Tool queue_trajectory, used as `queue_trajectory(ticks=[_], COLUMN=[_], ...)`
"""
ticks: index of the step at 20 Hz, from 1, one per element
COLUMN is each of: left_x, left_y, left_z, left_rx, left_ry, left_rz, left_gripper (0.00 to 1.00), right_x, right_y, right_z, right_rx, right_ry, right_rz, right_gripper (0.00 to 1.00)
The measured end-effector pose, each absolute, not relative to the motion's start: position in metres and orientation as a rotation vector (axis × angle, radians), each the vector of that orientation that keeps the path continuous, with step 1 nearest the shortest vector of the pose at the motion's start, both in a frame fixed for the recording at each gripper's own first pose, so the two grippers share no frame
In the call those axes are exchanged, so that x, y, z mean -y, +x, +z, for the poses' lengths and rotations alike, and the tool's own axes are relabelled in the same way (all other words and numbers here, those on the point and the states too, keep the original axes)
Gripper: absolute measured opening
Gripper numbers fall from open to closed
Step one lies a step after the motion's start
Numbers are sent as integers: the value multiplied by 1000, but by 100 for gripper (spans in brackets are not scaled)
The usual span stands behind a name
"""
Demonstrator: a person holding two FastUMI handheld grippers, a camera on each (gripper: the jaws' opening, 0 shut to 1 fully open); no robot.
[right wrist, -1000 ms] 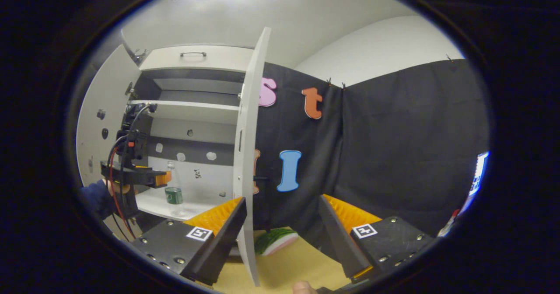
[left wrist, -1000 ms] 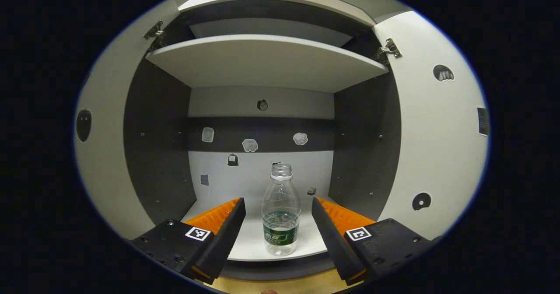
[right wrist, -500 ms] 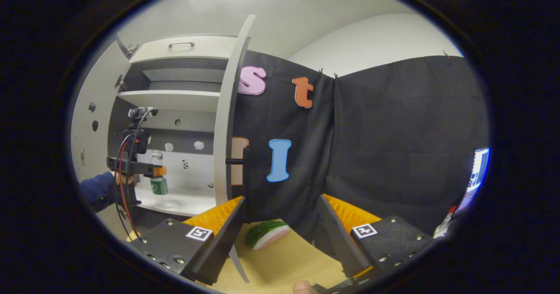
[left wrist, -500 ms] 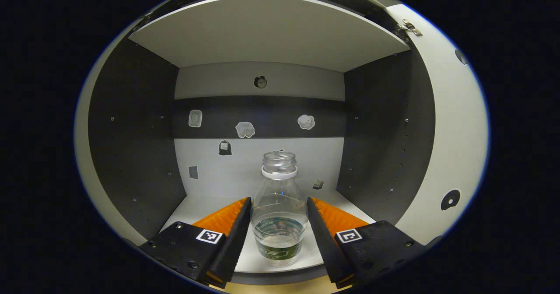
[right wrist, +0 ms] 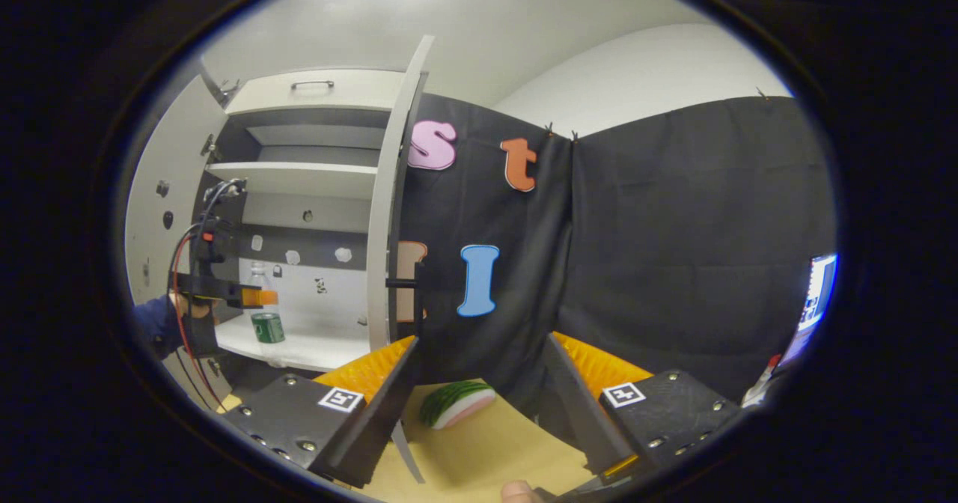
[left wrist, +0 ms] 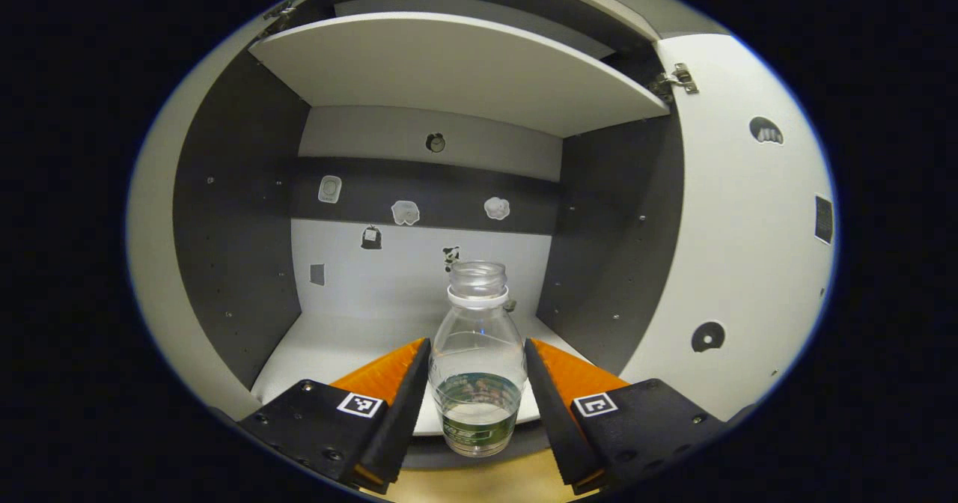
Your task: Grasp the bottle in the cabinet with the left hand and place it on the coaster, then close the right door with the right hand and the left door with the left hand.
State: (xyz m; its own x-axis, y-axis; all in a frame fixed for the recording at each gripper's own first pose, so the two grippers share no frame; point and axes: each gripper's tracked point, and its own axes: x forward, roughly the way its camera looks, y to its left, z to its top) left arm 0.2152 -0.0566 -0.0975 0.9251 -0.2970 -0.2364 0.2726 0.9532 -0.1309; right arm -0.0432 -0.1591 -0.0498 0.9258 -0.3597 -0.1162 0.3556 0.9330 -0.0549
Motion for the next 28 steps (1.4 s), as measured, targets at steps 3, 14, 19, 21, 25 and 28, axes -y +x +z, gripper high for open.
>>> queue_trajectory(ticks=[3, 14, 19, 21, 25, 28], left_x=[53, 47, 44, 44, 45, 46], left_y=[178, 75, 49, 40, 29, 25], left_z=[-105, -217, -283, -308, -346, -369], left_rx=[-264, -438, -525, -569, -637, -669], left_ry=[-97, -175, -165, -170, -198, -202], left_rz=[-316, -343, -334, -331, -311, -296], left_gripper=[77, 78, 78, 78, 78, 79], right_x=[157, 157, 164, 168, 177, 182], right_y=[-45, -63, -71, -75, -83, -88], right_z=[-44, -27, -20, -20, -23, -24], right_rx=[-114, -101, -91, -91, -105, -110], right_ry=[-38, -49, -65, -68, -68, -84], right_rz=[-349, -342, -365, -379, -404, -422], right_gripper=[100, 97, 100, 100, 99, 97])
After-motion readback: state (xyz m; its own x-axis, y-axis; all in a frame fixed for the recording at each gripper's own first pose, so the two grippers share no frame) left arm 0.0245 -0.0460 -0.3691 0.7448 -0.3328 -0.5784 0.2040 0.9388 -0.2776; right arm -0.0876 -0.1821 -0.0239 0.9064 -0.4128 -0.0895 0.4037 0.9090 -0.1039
